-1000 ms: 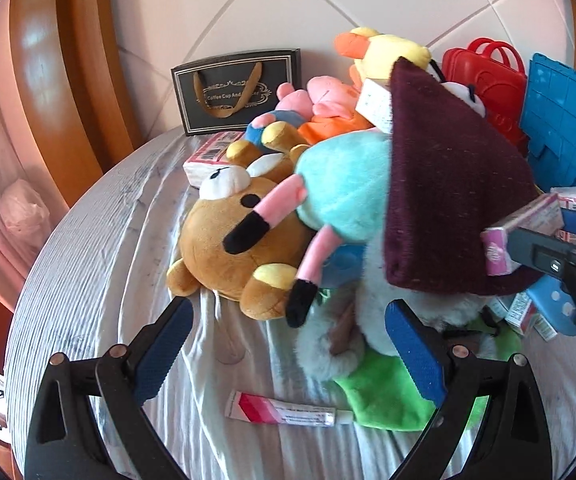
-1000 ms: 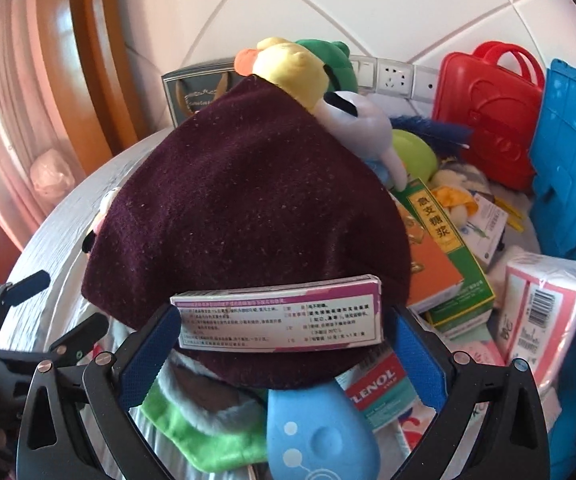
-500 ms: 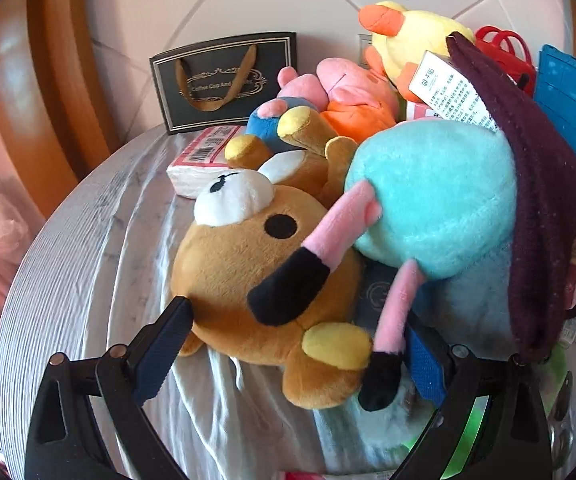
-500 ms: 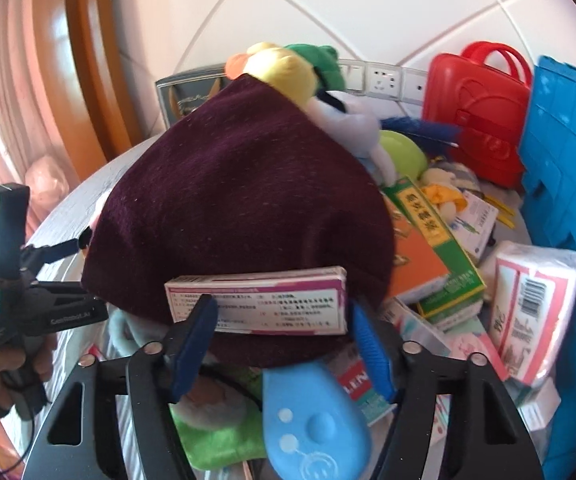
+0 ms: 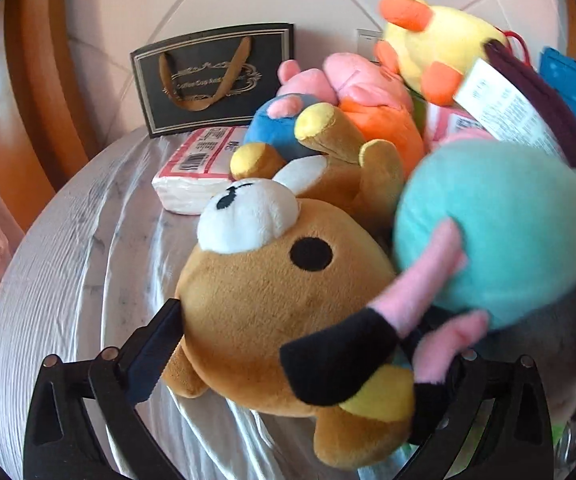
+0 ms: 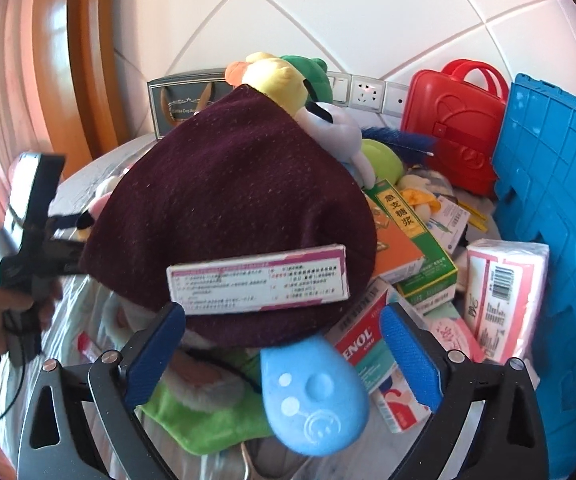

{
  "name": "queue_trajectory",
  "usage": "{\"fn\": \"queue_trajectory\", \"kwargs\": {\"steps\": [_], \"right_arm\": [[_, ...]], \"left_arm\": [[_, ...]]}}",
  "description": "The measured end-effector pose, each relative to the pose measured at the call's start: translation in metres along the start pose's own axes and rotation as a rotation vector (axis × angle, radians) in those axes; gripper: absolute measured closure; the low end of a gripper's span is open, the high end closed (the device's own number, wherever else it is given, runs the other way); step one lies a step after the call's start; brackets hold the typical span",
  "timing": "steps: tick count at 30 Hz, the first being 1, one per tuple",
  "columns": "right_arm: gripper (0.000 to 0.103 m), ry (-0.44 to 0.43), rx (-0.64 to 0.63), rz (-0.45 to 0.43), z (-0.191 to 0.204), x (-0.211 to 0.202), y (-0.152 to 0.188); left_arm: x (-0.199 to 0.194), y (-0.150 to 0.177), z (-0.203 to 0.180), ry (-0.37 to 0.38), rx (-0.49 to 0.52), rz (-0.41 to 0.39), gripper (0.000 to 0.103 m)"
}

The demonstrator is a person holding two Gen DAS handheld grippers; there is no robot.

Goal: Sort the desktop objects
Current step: 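Close right tool on the maroon knit cloth while left tool pushes toward the brown bear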

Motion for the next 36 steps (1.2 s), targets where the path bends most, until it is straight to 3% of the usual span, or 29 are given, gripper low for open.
{"fn": "queue_trajectory", "kwargs": {"steps": [3, 4, 9, 13, 24, 33, 36], "right_arm": [[0.0, 0.018, 0.009, 0.002, 0.001, -0.004, 0.005], [0.0, 0.024, 0.005, 0.003, 0.001, -0.005, 0.007], [0.001, 0.039, 0.035, 0.003, -0.008, -0.011, 0.013], [0.001, 0.058, 0.054, -0.01, -0.015, -0.018, 0.014], [0.0, 0.021, 0.08, -0.03, -0.007, -0.033, 0.006], [0.0, -0.094, 0.026, -0.034, 0.047, -0.051, -0.005], [0.0, -0.059, -0.068, -0.035, 0.087, -0.048, 0.004]], "left_arm": [[0.009, -0.003, -0.002, -0.059, 0.021, 0.005, 0.0], [0.006, -0.002, -0.006, -0.062, 0.041, -0.013, 0.004], [-0.017, 0.014, 0.007, 0.034, -0.017, -0.086, 0.015], [-0.042, 0.024, 0.006, 0.04, 0.011, -0.125, 0.017], [-0.109, 0.077, 0.01, -0.102, 0.048, -0.097, 0.014], [-0.137, 0.095, 0.047, -0.194, -0.021, -0.079, 0.013], [-0.144, 0.102, 0.043, -0.176, -0.002, -0.094, 0.011]]}}
Point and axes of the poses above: each gripper's, at about its wrist camera, not at the fingertips, and x roughly the way its jaws point, z to its left, y to its underside, the point moved 4 cm from there along x, roughly the way its jaws point, and after that the axes turned 7 degrees about y, right-handed, at the moved point
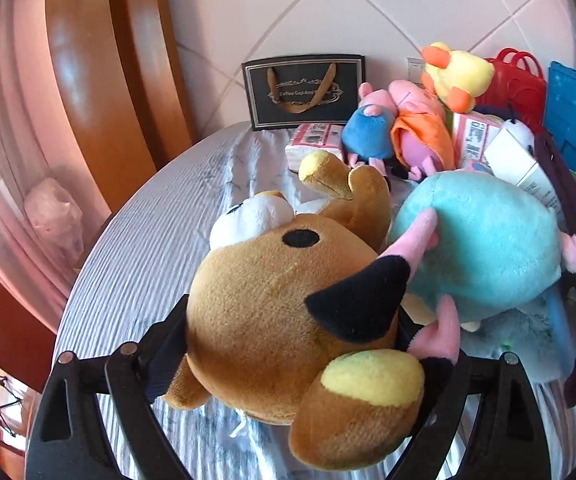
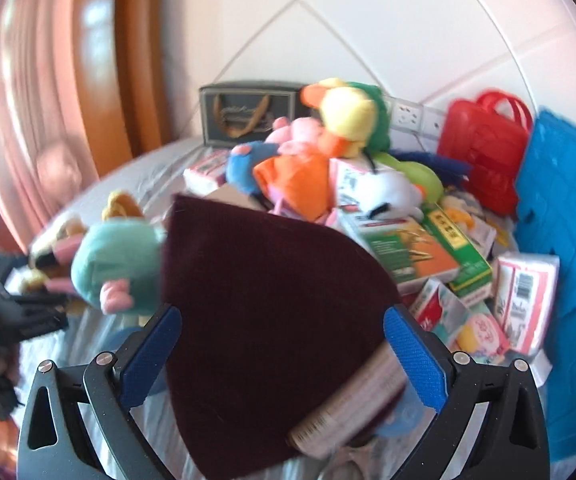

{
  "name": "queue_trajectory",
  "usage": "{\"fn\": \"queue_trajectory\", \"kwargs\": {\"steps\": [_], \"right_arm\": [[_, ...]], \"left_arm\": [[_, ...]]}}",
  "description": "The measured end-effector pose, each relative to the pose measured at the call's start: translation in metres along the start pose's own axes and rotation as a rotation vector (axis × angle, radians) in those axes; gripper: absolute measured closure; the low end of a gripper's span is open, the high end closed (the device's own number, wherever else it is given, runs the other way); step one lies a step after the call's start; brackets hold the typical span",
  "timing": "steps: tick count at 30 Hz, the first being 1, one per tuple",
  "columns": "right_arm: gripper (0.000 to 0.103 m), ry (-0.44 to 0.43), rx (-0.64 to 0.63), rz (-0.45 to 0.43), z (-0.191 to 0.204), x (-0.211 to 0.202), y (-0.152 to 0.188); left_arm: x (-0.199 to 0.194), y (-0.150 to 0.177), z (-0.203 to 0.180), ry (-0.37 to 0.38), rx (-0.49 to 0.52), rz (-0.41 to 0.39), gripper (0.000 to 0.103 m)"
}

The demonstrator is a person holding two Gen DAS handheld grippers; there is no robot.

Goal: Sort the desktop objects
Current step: 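Close right tool on the maroon knit cloth while left tool pushes toward the brown bear, then grasp the brown teddy bear with left tool while right tool lifts the maroon cloth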

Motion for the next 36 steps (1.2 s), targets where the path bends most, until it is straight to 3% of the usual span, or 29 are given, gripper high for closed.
{"fn": "queue_trajectory", "kwargs": {"steps": [4, 7, 8, 9, 11, 14, 17, 21, 29, 32, 36], "right_arm": [[0.0, 0.029, -0.052, 0.084, 0.03, 0.027, 0.027], [0.0, 0.091, -0.027, 0.119, 0.021, 0.045, 0.04], [0.006, 0.075, 0.047, 0.148, 0.007, 0.051, 0.042], [0.018, 0.045, 0.122, 0.173, -0.007, 0.055, 0.045], [0.059, 0.001, 0.233, 0.217, -0.035, 0.063, 0.049], [0.071, 0.009, 0.234, 0.235, -0.045, 0.064, 0.049], [0.072, 0.0, 0.236, 0.222, -0.047, 0.057, 0.046], [0.074, -0.001, 0.231, 0.197, -0.048, 0.052, 0.044], [0.077, -0.074, 0.28, 0.112, -0.063, 0.016, 0.025], [0.077, -0.082, 0.279, 0.073, -0.066, 0.001, 0.014], [0.077, -0.075, 0.275, 0.036, -0.071, -0.012, 0.005]], "left_arm": [[-0.005, 0.013, -0.003, -0.004, 0.033, 0.005, 0.011], [-0.014, 0.017, 0.004, -0.016, 0.02, -0.016, 0.011], [-0.017, 0.017, 0.007, -0.012, 0.014, -0.023, 0.011], [-0.021, 0.016, 0.01, -0.008, 0.011, -0.037, 0.011], [-0.028, 0.011, 0.014, -0.026, 0.015, -0.068, 0.011], [-0.047, -0.005, 0.017, -0.045, 0.015, -0.146, 0.011], [-0.062, -0.021, 0.016, -0.037, 0.015, -0.186, 0.011], [-0.064, -0.027, 0.009, -0.016, 0.021, -0.174, 0.011], [-0.059, -0.014, 0.009, -0.007, 0.0, -0.14, 0.011], [-0.053, -0.005, 0.022, -0.004, -0.04, -0.104, 0.011], [-0.049, -0.007, 0.014, -0.011, -0.017, -0.109, 0.01]]}}
Point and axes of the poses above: each gripper's, at about its wrist camera, not at the fingertips, and x roughly the way its jaws point, z to its left, y to its underside, the point moved 4 cm from there along x, roughly the way its jaws point, and after that the axes turned 7 degrees about y, right-handed, at the moved point
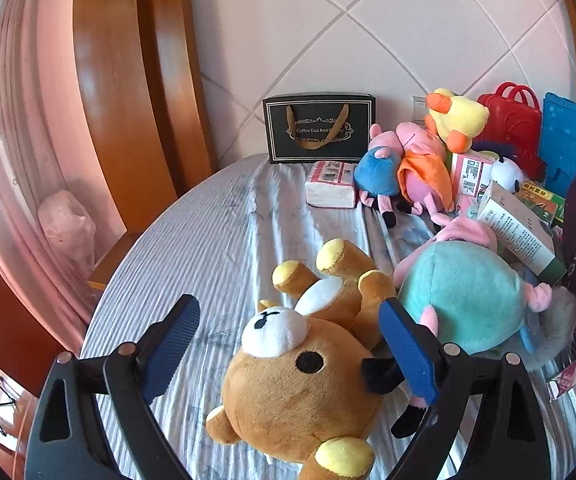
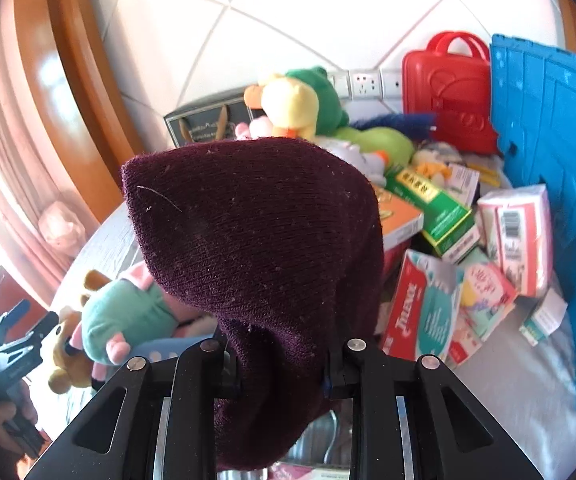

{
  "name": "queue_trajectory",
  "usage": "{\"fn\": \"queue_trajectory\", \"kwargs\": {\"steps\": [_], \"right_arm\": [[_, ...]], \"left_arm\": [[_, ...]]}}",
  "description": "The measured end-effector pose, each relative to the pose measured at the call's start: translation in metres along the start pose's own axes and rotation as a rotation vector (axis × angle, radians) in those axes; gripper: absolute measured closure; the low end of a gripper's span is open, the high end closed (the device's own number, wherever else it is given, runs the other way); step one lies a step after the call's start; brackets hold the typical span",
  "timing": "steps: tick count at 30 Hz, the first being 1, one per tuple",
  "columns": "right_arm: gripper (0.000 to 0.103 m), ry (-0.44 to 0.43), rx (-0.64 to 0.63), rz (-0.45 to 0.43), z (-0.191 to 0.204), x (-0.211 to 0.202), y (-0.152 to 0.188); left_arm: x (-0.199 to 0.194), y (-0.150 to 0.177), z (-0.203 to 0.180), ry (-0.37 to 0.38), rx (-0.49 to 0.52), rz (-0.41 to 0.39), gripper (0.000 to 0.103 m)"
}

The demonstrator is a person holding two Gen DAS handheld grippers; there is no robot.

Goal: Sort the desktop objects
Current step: 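Grasp the brown teddy bear with left tool while right tool lifts the maroon cloth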

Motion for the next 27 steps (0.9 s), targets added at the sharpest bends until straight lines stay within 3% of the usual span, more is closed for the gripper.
{"fn": "queue_trajectory", "kwargs": {"steps": [3, 9, 15, 19, 24, 27], "right_arm": [[0.077, 0.007, -0.007, 0.002, 0.0, -0.001, 0.0], [0.077, 0.004, -0.019, 0.009, 0.002, 0.003, 0.004], [0.076, -0.02, -0.037, 0.019, 0.014, 0.005, 0.005], [0.076, -0.016, -0.03, 0.032, 0.017, 0.009, 0.007], [0.076, -0.004, -0.038, 0.039, 0.024, 0.012, 0.015], [0.076, 0.011, -0.051, 0.027, 0.029, 0.009, 0.024]], "left_arm": [[0.011, 0.01, -0.008, 0.013, 0.031, 0.033, 0.0], [0.049, 0.04, 0.004, 0.051, -0.043, 0.127, 0.0], [0.057, 0.046, 0.004, 0.074, 0.013, 0.149, 0.0], [0.082, 0.047, -0.001, 0.049, 0.036, 0.192, 0.0], [0.087, 0.046, -0.001, 0.011, 0.003, 0.183, 0.0], [0.082, 0.044, 0.0, -0.006, -0.023, 0.171, 0.009]]}}
Point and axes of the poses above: each gripper's, at about its wrist camera, not at the fingertips, and x roughly the way its jaws point, z to its left, y to its underside, the point moved 4 cm from there along x, roughly the way its jaws point, and after that the axes turned 7 degrees about y, right-handed, at the moved point
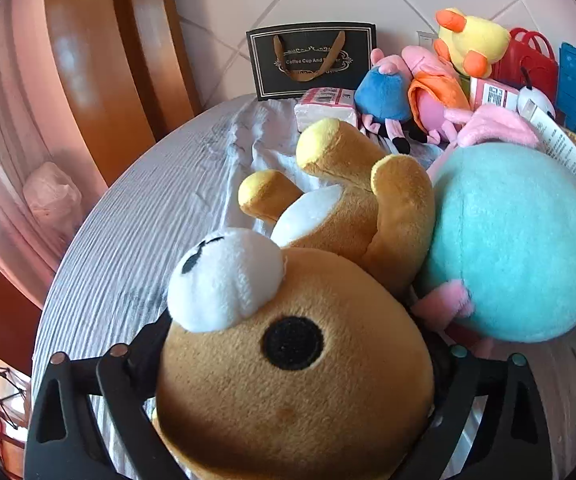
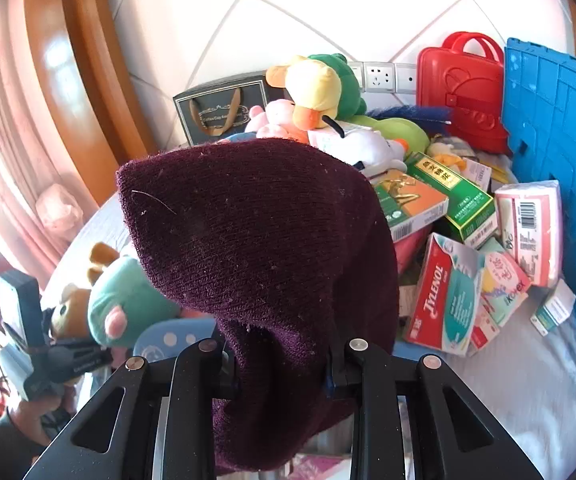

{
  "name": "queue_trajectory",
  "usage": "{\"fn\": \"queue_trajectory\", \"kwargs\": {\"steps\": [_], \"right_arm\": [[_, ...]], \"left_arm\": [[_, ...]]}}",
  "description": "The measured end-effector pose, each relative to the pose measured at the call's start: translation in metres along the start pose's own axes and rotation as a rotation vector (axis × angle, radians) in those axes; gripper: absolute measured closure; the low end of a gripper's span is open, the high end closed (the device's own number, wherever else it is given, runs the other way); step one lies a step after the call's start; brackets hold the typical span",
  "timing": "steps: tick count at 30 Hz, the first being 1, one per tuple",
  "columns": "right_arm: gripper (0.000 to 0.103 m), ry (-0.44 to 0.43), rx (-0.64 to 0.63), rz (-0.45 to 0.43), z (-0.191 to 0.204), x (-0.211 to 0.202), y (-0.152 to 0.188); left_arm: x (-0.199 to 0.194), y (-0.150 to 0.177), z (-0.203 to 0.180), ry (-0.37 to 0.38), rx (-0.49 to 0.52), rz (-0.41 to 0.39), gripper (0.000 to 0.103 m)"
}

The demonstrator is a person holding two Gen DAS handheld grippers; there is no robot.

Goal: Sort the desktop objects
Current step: 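Grasp the brown teddy bear with left tool while right tool lifts the maroon cloth, then carry both held items over the blue bin and open both tools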

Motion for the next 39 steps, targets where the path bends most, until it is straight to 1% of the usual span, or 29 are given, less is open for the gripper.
{"fn": "queue_trajectory", "kwargs": {"steps": [1, 3, 6, 9, 15, 17, 19, 22, 24, 27, 29, 30, 32, 37, 39], "right_arm": [[0.076, 0.003, -0.001, -0.003, 0.0, -0.001, 0.001], [0.076, 0.006, -0.002, -0.003, 0.001, -0.002, 0.004], [0.076, 0.01, -0.01, -0.007, 0.0, -0.005, 0.005], [0.076, 0.012, -0.012, -0.007, 0.001, -0.008, 0.006], [0.076, 0.012, -0.024, -0.018, 0.003, -0.016, 0.007], [0.076, 0.01, -0.014, -0.026, 0.001, -0.02, 0.006], [0.076, 0.015, -0.005, -0.038, -0.002, -0.026, 0.004], [0.076, 0.029, 0.006, -0.053, -0.009, -0.036, 0.0], [0.076, 0.054, 0.012, -0.074, -0.017, -0.047, -0.004], [0.076, 0.092, 0.038, -0.108, -0.034, -0.068, -0.011], [0.076, 0.115, 0.054, -0.131, -0.045, -0.082, -0.016], [0.076, 0.131, 0.064, -0.145, -0.053, -0.09, -0.019], [0.076, 0.151, 0.084, -0.169, -0.069, -0.106, -0.024], [0.076, 0.22, 0.107, -0.235, -0.114, -0.15, -0.04], [0.076, 0.245, 0.147, -0.259, -0.132, -0.165, -0.046]], "left_arm": [[-0.002, -0.001, 0.003, 0.005, -0.022, 0.004, 0.011], [-0.006, -0.003, 0.005, 0.018, -0.032, 0.01, 0.014], [-0.015, -0.007, 0.005, 0.043, -0.033, 0.005, 0.015], [-0.03, -0.009, 0.01, 0.075, -0.07, -0.021, 0.015], [-0.072, -0.018, 0.013, 0.079, -0.054, -0.083, 0.015], [-0.088, -0.027, 0.011, 0.085, -0.039, -0.104, 0.015], [-0.105, -0.041, 0.0, 0.091, -0.01, -0.136, 0.015], [-0.126, -0.063, -0.023, 0.137, 0.018, -0.178, 0.015], [-0.135, -0.076, -0.045, 0.172, 0.042, -0.198, 0.015], [-0.144, -0.09, -0.082, 0.26, 0.079, -0.221, 0.015], [-0.151, -0.098, -0.107, 0.295, 0.116, -0.241, 0.015], [-0.154, -0.103, -0.121, 0.324, 0.126, -0.247, 0.015], [-0.158, -0.112, -0.146, 0.359, 0.142, -0.248, 0.015], [-0.18, -0.137, -0.211, 0.449, 0.193, -0.293, 0.015], [-0.189, -0.146, -0.24, 0.497, 0.216, -0.299, 0.015]]}}
Point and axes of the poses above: each gripper's, at about its wrist camera, not at the fingertips, and x roughly the way its jaws point, z to its left, y to its underside, the point moved 4 cm from there along x, roughly the way its jaws point, and after that the axes turned 7 degrees about y, right-handed, at the moved point
